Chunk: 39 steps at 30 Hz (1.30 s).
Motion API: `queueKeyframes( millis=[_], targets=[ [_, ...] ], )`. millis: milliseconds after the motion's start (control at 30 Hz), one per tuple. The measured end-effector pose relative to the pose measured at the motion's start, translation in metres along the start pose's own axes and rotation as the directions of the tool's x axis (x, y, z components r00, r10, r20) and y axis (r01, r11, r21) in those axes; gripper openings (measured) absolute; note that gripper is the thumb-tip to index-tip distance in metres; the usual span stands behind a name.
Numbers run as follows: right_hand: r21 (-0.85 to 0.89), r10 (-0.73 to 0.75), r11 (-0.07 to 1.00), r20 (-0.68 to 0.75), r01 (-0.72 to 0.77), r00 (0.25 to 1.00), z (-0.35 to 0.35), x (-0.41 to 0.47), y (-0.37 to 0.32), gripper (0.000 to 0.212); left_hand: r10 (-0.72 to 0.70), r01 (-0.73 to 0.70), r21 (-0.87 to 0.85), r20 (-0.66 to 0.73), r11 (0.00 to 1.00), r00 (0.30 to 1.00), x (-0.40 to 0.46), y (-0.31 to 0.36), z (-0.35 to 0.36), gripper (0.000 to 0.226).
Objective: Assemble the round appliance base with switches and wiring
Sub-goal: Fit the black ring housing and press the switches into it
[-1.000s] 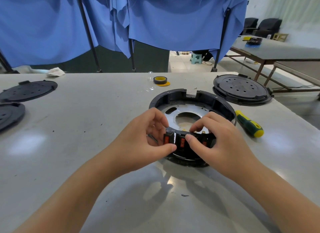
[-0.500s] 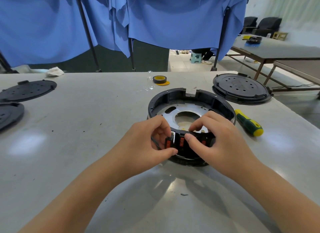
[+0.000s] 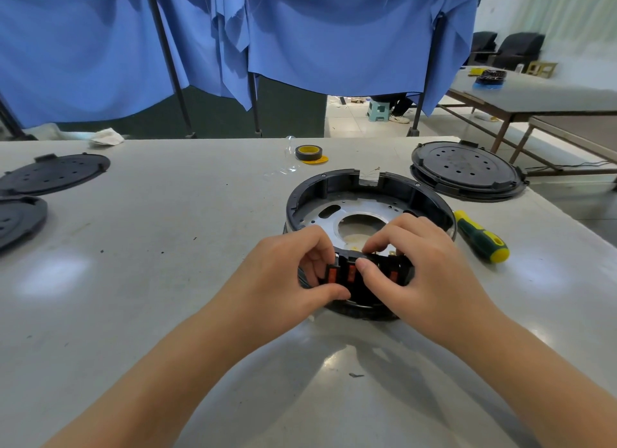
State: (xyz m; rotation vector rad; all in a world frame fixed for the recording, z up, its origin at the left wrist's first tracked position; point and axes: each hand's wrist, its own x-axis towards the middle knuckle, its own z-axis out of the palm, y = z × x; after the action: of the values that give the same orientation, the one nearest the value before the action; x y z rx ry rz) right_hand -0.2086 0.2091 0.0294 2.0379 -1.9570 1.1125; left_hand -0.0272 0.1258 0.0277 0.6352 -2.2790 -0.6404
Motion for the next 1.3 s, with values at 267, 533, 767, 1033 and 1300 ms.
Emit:
queueKeyframes(
  millis=[267, 533, 767, 1033, 1300],
  targets=[
    [-0.002, -0.012, 1.000, -0.021, 0.012, 1.000, 0.001, -0.001, -0.002, 0.014, 0.013, -0.004, 0.163, -0.052, 0.987, 0.999, -0.001, -0.001, 0.000, 0.030],
    [-0.011, -0.041, 0.999, -0.036, 0.040, 0.999, 0.006, 0.000, -0.009, 0.021, 0.028, -0.008, 0.337, -0.055, 0.941, 0.998, 0.002, -0.008, 0.003, 0.064],
    [-0.002, 0.015, 1.000, -0.081, -0.016, 0.997, 0.009, 0.000, -0.013, 0.021, 0.038, -0.042, 0.315, 0.016, 0.948, 0.999, 0.003, -0.010, -0.004, 0.058],
    [0.023, 0.044, 0.999, -0.098, -0.042, 0.994, 0.010, 0.001, -0.015, 0.019, 0.004, -0.010, 0.219, 0.031, 0.976, 1.000, 0.004, -0.012, -0.009, 0.037],
    [0.015, 0.110, 0.994, -0.095, -0.109, 0.989, 0.013, 0.002, -0.018, 0.022, -0.092, 0.090, 0.125, 0.012, 0.988, 0.996, 0.010, -0.010, -0.010, 0.021]
  ],
)
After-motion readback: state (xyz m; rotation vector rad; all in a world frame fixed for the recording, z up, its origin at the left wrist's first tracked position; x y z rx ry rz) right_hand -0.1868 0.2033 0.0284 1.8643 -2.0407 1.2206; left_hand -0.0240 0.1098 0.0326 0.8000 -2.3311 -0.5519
